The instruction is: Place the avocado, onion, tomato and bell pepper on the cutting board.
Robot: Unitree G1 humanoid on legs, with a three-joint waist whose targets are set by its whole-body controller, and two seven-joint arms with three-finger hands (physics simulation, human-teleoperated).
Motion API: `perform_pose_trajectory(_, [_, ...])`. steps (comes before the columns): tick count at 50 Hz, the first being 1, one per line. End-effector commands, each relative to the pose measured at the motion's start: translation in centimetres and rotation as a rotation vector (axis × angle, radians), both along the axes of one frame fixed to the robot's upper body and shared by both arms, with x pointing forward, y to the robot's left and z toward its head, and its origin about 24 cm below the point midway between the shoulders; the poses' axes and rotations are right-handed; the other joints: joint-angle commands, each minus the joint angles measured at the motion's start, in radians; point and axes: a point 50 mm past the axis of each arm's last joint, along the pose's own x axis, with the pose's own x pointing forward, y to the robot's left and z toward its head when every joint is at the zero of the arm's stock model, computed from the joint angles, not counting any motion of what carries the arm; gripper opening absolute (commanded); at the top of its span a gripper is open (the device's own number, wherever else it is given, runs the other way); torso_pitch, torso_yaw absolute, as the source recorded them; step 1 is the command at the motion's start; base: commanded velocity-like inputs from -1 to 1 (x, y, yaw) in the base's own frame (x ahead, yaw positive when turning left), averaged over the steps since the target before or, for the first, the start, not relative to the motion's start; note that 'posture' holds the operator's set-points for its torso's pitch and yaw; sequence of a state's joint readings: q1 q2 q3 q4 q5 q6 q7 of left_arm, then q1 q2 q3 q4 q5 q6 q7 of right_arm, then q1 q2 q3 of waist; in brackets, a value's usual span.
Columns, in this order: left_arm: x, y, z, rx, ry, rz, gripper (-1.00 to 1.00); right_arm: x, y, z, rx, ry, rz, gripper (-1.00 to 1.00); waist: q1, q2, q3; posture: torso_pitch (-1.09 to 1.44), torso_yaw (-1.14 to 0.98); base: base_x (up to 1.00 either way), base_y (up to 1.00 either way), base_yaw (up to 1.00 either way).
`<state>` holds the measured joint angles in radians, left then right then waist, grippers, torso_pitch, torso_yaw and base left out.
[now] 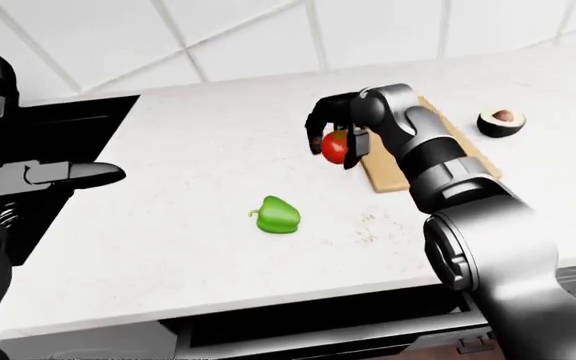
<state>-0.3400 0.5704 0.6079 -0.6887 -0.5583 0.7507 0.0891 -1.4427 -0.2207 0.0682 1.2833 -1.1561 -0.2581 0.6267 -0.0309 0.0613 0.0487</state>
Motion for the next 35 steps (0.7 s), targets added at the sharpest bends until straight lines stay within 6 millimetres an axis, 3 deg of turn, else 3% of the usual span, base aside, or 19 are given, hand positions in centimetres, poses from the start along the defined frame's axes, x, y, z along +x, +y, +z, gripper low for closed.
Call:
perform_pose_trajectory(1, [-0.7,0.0,1.2,0.027,-0.071,0.013,1.00,0.0,0.2,1.6,0.008,-0.053,0.012,-1.00,-0.001,0.005,-0.020,0.00,0.00,0.00,0.00,0.00])
perform_pose_trajectory(9, [-0.6,-0.1,1.2,0.026,-0.071,0.011,1.00,0.0,-0.1,1.6,0.009,-0.060,0.017,-1.00,0.004,0.005,-0.021,0.00,0.00,0.00,0.00,0.00])
perform_pose_trajectory(19, [-0.6,-0.2,1.4,0.030,-0.072,0.009,1.00,-0.3,0.1,5.0,0.081,-0.097,0.052,-1.00,0.003,0.005,-0.020,0.00,0.00,0.00,0.00,0.00])
perform_pose_trajectory(25, [-0.7,-0.3,1.5,0.051,-0.080,0.011,1.00,-0.6,-0.1,5.9,0.091,-0.102,0.084,-1.00,0.002,0.006,-0.015,0.00,0.00,0.00,0.00,0.00])
perform_pose_trajectory(35, [-0.8,-0.4,2.1,0.077,-0.107,0.026,1.00,-1.5,-2.0,8.3,0.151,-0.118,0.126,-1.00,0.001,-0.002,-0.013,0.00,0.00,0.00,0.00,0.00])
